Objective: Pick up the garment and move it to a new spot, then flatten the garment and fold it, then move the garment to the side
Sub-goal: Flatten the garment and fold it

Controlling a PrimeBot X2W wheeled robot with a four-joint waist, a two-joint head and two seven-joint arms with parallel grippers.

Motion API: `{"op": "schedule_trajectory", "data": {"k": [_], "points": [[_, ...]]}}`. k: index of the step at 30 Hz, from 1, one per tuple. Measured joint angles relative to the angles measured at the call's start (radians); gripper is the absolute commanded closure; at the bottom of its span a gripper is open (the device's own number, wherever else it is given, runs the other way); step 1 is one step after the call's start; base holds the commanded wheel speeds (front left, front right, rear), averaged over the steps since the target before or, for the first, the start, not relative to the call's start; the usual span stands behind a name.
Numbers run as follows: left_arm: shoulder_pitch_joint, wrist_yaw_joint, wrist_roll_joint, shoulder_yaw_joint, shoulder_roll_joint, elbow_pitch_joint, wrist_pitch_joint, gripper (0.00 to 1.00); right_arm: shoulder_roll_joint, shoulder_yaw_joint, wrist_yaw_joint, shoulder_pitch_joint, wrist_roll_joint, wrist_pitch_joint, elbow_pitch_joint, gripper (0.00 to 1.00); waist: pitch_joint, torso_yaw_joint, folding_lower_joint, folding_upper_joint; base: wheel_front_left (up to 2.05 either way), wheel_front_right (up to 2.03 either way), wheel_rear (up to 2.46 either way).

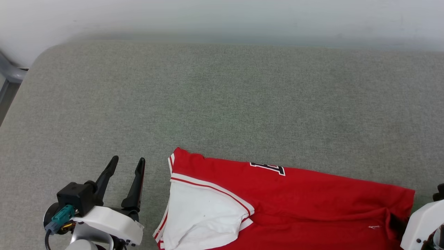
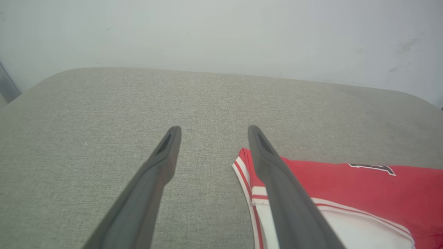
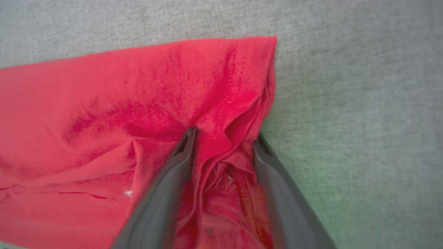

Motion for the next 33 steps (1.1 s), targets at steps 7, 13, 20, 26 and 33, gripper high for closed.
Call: {"op": "schedule_trajectory", "data": {"k": [7,13,20,26,33], "points": [[0.004,0.001,0.0,0.0,-0.001,0.003,0.0,0.0,-0.011,0.001,0.009,-0.008,-0.021,-0.061,0.025,1.0,-0.026,-0.008,0.0001,0.0,0.0,0.0,0.0],[0.017,0.009,0.0,-0.003,0.001,-0.004,0.0,0.0,-0.042,-0.027,0.009,-0.012,-0.048,-0.09,0.029,1.0,-0.044,-0.02,0.0001,0.0001,0.0,0.0,0.0],[0.018,0.013,0.0,-0.007,0.004,-0.01,0.002,0.0,-0.099,-0.089,0.009,-0.028,-0.103,-0.129,0.065,1.0,-0.056,-0.024,0.0,0.0001,0.0,0.0,0.0],[0.024,0.019,0.0,-0.011,0.004,-0.011,0.002,0.0,-0.103,-0.127,0.008,-0.031,-0.148,-0.149,0.099,1.0,-0.071,-0.023,0.0,0.0,0.0,0.0,0.0],[0.044,0.027,-0.003,-0.008,-0.002,-0.014,0.002,0.0,-0.089,-0.095,0.008,-0.002,-0.123,-0.118,0.023,1.0,-0.099,-0.032,0.0001,0.0,0.0,0.0,0.0]]}}
